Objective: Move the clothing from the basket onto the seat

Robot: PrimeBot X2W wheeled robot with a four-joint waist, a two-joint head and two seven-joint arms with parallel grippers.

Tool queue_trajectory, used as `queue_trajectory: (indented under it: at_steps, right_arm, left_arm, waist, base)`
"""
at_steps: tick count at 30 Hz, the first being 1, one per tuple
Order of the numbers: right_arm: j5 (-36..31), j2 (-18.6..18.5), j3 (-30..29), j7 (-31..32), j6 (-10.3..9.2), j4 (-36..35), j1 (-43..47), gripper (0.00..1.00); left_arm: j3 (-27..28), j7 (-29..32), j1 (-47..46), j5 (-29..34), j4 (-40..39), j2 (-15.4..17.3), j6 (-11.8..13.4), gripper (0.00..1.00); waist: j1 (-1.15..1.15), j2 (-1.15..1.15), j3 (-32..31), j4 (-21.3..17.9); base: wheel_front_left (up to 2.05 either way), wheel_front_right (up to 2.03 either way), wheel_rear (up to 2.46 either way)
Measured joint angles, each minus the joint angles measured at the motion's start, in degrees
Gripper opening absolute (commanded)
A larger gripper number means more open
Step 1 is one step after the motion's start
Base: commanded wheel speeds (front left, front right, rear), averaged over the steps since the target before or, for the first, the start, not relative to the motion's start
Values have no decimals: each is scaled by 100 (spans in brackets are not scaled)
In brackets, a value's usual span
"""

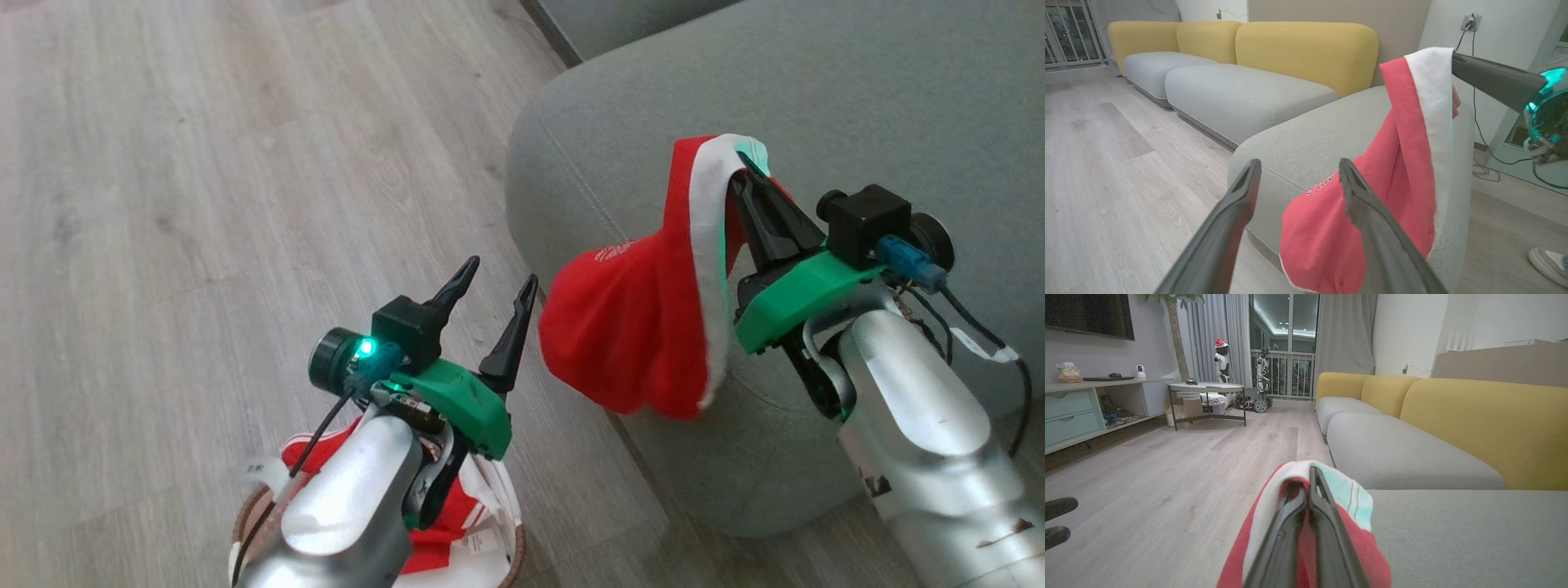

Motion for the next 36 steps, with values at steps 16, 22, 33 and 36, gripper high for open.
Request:
queue_trajectory:
  at_steps: [16, 22, 33, 36]
  right_arm:
    - [782, -568, 647, 11, 0, 465, -1464, 0]
    - [800, -1061, 431, 111, 0, 933, -2796, 0]
    - [626, -1902, 55, 253, 0, 1795, -5099, 0]
    - [460, -2040, -214, 171, 0, 2126, -5465, 0]
  left_arm:
    - [-33, -1, -19, 231, -159, -29, -49, 100]
    - [-45, -7, -205, 459, -355, 9, -49, 100]
    - [-111, 10, -978, 802, -755, 207, -49, 100]
    - [-137, 60, -1133, 867, -851, 257, -46, 100]
  waist:
    - [0, 0, 509, 184]
    - [0, 0, 1023, 418]
    - [1, 0, 2327, 835]
    - [1, 0, 2692, 952]
  base:
    - [0, 0, 0]
    - [0, 0, 0]
    - [0, 0, 0]
    - [0, 0, 0]
